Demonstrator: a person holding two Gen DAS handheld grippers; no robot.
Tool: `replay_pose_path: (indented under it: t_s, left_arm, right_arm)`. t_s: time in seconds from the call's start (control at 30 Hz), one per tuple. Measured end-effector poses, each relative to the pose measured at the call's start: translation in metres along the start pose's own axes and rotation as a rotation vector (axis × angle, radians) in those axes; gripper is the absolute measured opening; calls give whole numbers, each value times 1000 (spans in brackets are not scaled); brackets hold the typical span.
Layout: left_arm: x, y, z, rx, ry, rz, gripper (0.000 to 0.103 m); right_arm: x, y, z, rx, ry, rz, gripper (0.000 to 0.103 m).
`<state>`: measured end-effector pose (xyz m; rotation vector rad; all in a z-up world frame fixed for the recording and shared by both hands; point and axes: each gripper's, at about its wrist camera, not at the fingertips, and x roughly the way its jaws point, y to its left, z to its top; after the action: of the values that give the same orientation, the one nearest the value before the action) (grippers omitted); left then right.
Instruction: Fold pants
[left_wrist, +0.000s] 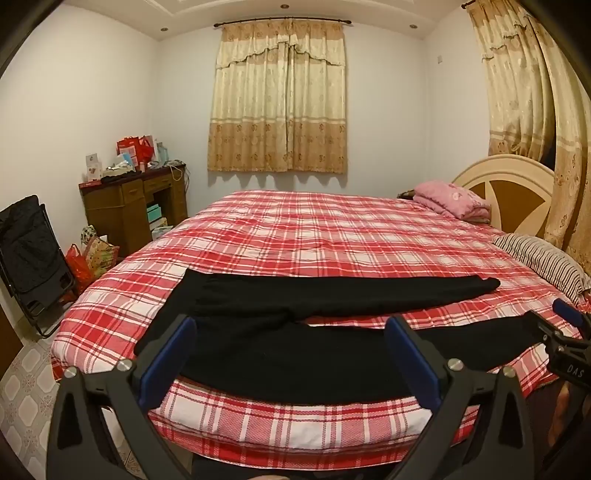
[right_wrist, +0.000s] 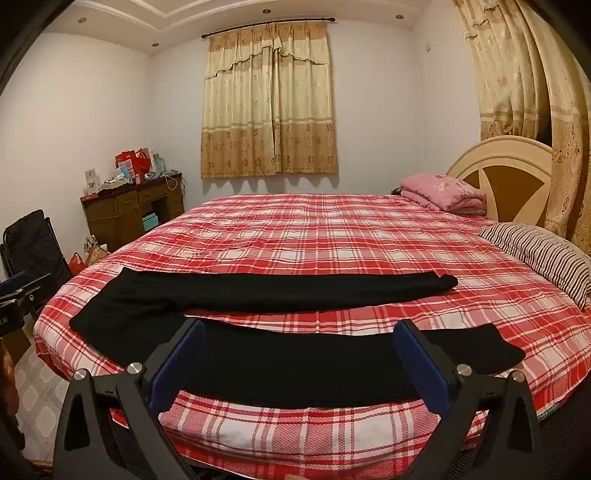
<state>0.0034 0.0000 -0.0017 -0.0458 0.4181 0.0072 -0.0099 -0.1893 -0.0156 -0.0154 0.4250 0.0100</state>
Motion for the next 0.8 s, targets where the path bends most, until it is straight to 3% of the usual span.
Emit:
replay_pose_path:
  t_s: [0.8]
  left_arm:
    - [12, 0, -11, 32, 49, 0, 103]
  right_arm:
    - [10, 1, -7, -8, 29, 5, 102]
